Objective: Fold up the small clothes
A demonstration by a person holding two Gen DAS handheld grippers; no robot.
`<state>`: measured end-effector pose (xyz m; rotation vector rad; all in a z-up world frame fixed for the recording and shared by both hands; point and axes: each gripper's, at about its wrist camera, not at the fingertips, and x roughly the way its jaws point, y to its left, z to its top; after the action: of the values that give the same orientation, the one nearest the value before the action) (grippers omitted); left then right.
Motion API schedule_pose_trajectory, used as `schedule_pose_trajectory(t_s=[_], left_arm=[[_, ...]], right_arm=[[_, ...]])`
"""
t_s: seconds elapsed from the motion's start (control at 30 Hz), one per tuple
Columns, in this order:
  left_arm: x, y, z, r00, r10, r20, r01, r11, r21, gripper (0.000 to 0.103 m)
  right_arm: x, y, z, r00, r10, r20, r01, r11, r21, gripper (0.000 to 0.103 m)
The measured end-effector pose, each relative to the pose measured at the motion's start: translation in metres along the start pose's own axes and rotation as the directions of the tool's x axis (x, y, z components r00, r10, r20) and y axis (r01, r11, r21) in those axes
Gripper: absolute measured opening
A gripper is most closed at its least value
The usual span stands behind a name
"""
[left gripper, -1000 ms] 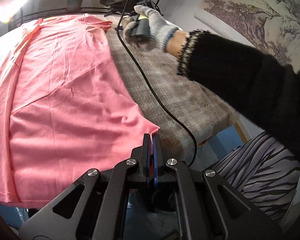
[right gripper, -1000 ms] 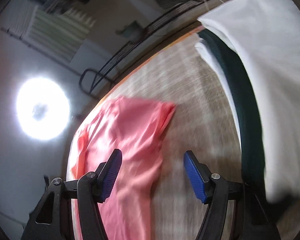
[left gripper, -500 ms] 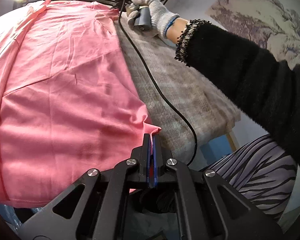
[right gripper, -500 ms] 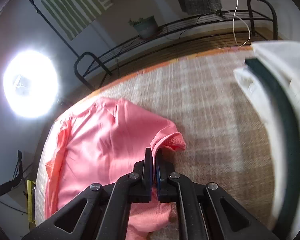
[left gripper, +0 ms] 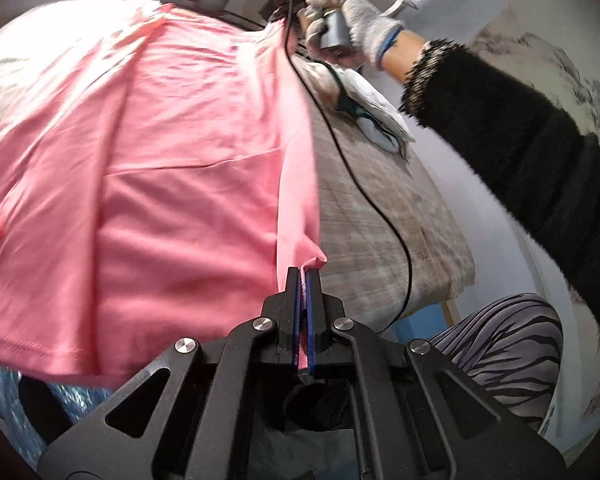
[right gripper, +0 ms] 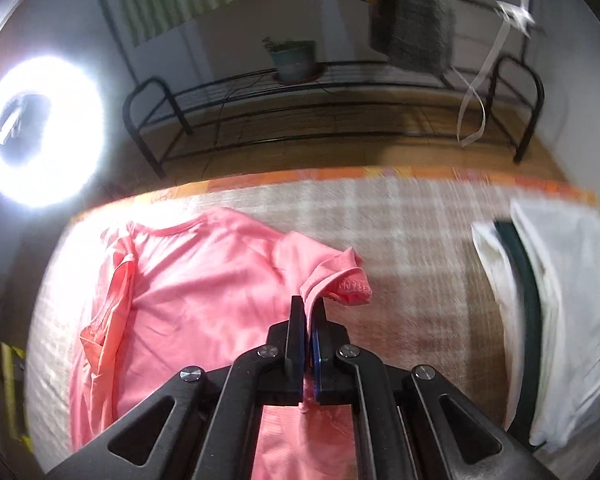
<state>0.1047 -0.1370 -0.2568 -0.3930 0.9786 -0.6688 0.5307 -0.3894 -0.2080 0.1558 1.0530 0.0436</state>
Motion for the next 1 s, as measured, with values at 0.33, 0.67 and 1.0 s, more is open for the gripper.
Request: schedule_pose_trajectory(t_s=[0.33, 0.67, 1.0], left_arm=[[-0.020, 0.054, -0.015, 0.998, 0.066, 0.001, -0.066, 0.988, -0.137, 0.000], [-0.032, 0.042, -0.012, 0.995, 0.097, -0.024, -0.098, 0.993, -0.069, 0.009], [-0.120, 0.037, -0.017, 0.978, 0.200, 0.068, -0.207, 0.971, 0.118, 0.041]], right_arm=[[0.038, 0.150, 0.010, 0.994, -0.100, -0.034, 0.084, 0.945, -0.316, 0.000], [0.008, 0.111, -0.006, 0.998, 0.056, -0.016, -0.058, 0.985, -0.162, 0.036], [-0.147, 0.013, -0.132, 0.958, 0.285, 0.015, -0.285, 0.958, -0.016, 0.037]])
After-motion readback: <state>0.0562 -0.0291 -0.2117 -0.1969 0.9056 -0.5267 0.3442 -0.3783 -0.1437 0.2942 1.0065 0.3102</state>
